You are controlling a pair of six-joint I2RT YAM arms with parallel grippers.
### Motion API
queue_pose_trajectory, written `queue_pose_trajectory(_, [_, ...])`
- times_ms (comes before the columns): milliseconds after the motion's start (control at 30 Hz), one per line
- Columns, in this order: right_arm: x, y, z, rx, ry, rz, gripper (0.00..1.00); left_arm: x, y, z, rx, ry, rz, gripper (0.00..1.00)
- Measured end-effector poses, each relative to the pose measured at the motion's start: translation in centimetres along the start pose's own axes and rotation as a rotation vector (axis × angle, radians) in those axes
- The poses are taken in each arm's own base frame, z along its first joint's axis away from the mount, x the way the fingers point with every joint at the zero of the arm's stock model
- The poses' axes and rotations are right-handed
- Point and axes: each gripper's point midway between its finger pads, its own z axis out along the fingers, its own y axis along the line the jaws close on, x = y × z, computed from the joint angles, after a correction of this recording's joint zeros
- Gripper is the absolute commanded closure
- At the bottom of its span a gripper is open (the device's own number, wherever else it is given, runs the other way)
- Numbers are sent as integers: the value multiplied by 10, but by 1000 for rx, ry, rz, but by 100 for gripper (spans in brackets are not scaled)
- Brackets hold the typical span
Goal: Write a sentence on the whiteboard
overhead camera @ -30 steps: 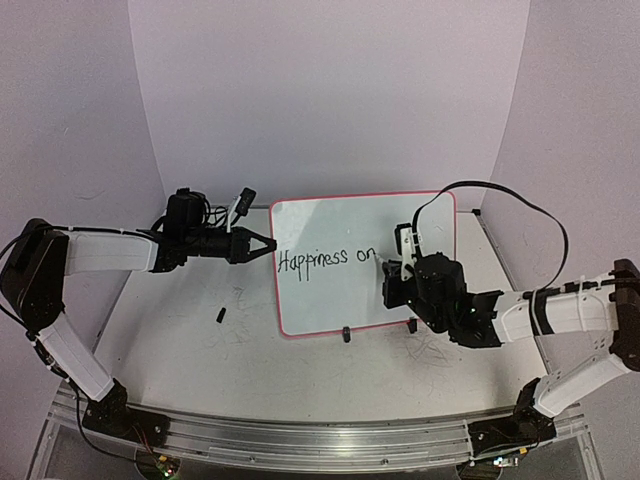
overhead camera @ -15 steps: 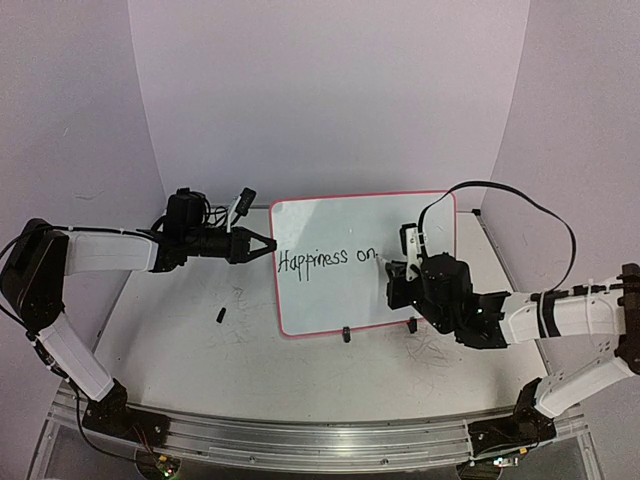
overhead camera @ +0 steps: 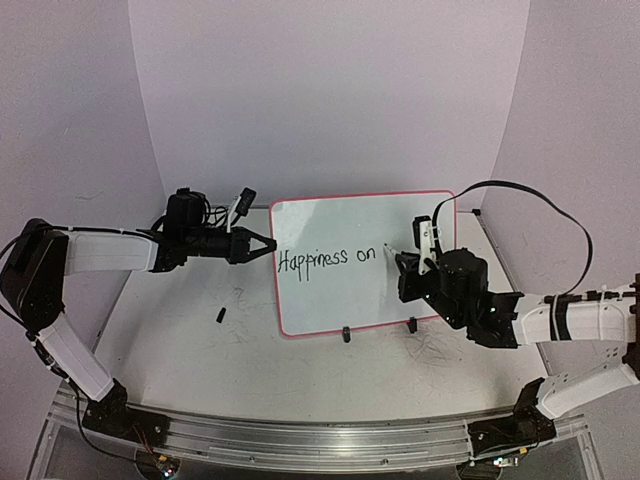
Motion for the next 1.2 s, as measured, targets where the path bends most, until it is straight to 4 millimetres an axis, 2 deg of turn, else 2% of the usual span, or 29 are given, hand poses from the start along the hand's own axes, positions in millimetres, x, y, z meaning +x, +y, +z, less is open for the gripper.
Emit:
queue_pose_trajectory(500, [17,2,9,5,38,-31,100,0,0,0,0,1,7,100])
queue_pose_trajectory(1200, [16,1,14,29,35,-26,100,0,0,0,0,5,7,100])
